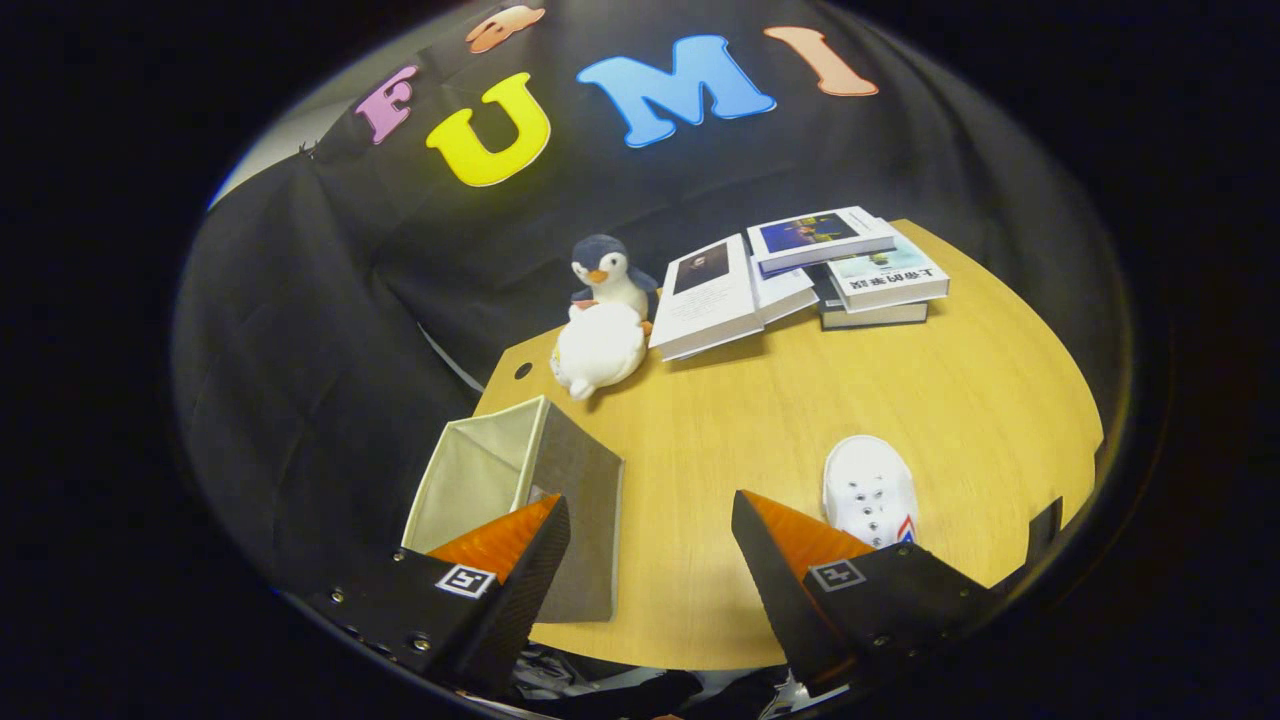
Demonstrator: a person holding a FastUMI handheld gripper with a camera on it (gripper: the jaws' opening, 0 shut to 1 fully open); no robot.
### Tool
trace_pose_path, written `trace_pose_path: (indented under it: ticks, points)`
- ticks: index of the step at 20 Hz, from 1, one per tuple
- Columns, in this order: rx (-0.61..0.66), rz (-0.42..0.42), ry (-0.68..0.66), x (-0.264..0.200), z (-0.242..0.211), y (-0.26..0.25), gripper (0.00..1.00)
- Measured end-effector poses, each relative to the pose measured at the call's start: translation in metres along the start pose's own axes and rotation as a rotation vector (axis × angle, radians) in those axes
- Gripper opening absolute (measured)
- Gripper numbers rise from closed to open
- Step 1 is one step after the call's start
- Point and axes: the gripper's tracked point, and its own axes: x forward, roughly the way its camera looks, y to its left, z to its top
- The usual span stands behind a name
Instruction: Open the storage box then place both shoes into the box .Put the left shoe in first, then the right shoe, with the right side of both shoes facing outward in a uniform manner.
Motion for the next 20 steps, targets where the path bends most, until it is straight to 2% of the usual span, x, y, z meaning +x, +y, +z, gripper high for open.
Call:
trace_pose_path:
  ticks: [8,20]
  points:
    - [-0.038,-0.112,-0.001,-0.011,-0.001,-0.079,0.98]
    - [-0.069,-0.225,0.117,-0.003,-0.043,-0.172,0.98]
